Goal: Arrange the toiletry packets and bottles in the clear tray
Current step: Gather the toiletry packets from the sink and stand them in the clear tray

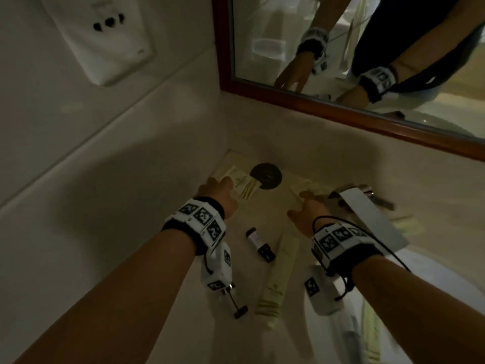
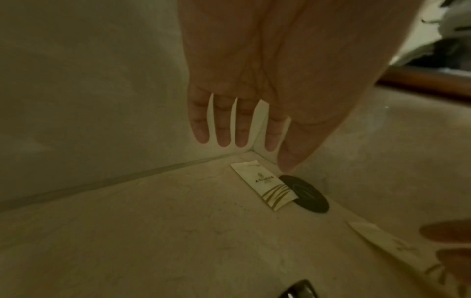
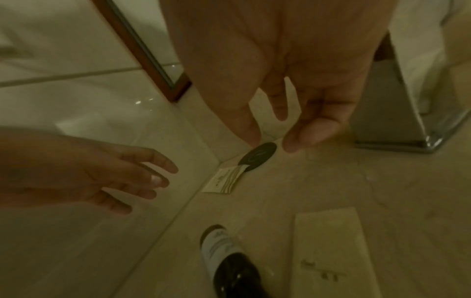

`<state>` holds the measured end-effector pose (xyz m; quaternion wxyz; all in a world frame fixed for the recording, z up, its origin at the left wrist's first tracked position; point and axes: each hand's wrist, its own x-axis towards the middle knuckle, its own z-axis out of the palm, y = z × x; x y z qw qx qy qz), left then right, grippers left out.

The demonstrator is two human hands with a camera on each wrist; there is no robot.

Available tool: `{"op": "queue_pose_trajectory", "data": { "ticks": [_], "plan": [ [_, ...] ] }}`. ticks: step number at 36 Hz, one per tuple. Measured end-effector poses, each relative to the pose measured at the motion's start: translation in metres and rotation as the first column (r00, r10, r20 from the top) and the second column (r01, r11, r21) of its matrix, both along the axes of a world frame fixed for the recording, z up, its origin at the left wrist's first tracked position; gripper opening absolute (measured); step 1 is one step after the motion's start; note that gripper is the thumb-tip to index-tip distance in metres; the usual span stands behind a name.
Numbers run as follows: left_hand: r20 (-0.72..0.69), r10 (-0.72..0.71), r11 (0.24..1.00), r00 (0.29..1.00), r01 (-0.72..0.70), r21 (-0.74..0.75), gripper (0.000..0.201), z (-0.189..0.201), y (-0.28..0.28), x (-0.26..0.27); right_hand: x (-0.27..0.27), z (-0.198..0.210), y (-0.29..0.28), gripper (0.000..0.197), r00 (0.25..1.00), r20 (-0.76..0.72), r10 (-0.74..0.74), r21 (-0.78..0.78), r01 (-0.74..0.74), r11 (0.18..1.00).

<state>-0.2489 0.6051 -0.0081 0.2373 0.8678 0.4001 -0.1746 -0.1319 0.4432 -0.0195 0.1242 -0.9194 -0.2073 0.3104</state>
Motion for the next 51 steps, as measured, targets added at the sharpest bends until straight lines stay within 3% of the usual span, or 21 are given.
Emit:
{"op": "queue_pose_trajectory", "data": {
  "ticks": [16, 21, 25, 32, 37, 45, 51],
  "plan": [
    [-0.07, -0.351, 0.927, 0.934, 0.357, 0.112, 0.078, -0.049, 0.037, 0.05, 0.045, -0.047, 0.035, 0.068, 0.974, -0.04, -0.221, 0.002, 0.221, 0.975],
    [-0.163, -0.404, 0.895, 0.9, 0.426, 0.135, 0.071, -0.059, 0.04, 0.055, 0.048, -0.054, 0.038, 0.066, 0.965, -0.023, -0.261, 0.004, 0.261, 0.965],
    [-0.202, -0.417, 0.884, 0.886, 0.447, 0.136, 0.069, -0.06, 0.042, 0.056, 0.044, -0.051, 0.04, 0.071, 0.98, -0.004, -0.201, -0.047, 0.201, 0.979],
    [-0.279, -0.433, 0.856, 0.857, 0.488, 0.17, 0.057, -0.057, 0.04, 0.046, 0.031, -0.046, 0.032, 0.053, 0.998, 0.06, -0.005, -0.026, 0.006, 1.0],
    [-0.213, -0.418, 0.866, 0.883, 0.458, 0.199, 0.047, -0.055, 0.036, 0.037, 0.026, -0.036, 0.031, 0.034, 0.999, 0.044, 0.026, 0.032, -0.028, 0.999],
    [0.024, -0.417, 0.862, 0.909, 0.387, 0.327, 0.035, -0.026, 0.022, 0.017, -0.002, -0.018, 0.009, 0.031, 0.983, 0.107, 0.147, 0.031, -0.151, 0.988],
    [0.208, -0.386, 0.887, 0.898, 0.3, 0.351, 0.025, 0.003, -0.01, -0.003, -0.026, 0.012, -0.017, 0.03, 0.981, 0.157, 0.113, 0.063, -0.124, 0.99]
  ]
}}
